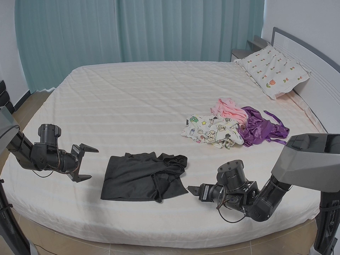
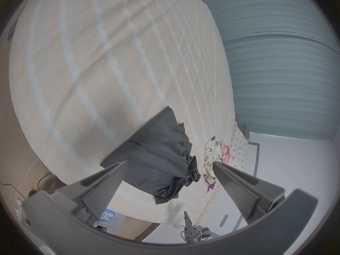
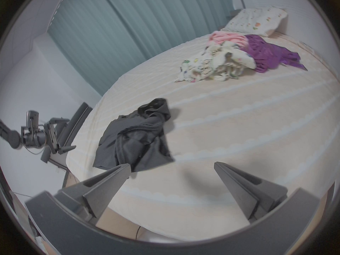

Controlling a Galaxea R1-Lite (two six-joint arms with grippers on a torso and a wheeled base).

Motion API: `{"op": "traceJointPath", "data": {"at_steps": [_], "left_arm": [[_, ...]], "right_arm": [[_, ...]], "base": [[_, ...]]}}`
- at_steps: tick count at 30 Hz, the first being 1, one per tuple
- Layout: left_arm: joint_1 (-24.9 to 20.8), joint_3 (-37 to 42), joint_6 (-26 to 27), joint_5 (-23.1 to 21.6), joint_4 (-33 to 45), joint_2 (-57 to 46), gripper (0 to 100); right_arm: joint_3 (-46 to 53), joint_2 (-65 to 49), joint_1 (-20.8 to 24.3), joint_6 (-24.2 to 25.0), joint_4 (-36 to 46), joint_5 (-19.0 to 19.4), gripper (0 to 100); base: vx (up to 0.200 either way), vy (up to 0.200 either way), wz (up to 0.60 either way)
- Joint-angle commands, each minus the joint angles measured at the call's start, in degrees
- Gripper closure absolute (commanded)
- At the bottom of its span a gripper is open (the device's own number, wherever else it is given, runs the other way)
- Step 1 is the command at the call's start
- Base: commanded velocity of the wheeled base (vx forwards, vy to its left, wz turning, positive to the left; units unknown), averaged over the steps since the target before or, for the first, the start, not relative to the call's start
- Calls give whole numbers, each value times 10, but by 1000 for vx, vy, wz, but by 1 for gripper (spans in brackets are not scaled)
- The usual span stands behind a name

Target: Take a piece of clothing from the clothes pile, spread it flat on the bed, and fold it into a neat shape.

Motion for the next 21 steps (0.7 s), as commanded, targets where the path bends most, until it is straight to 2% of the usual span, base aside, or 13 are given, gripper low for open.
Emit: {"op": "traceJointPath", "data": {"at_steps": [1,10,11,19,21], "left_arm": [[1,-1,0,0,-1,12,0],[0,1,2,1,-1,12,0],[0,1,3,1,-1,13,0],[0,-2,3,1,-1,16,0],[-1,-2,3,1,-1,16,0]], "right_arm": [[-69,17,27,-23,37,-17,0],[-181,30,65,-64,149,-23,0],[-210,46,70,-71,175,-36,0],[-268,104,70,-137,191,-90,0],[-268,104,69,-145,196,-90,0]], "base": [[0,200,0],[0,0,0],[0,0,0],[0,0,0],[0,0,0]]}}
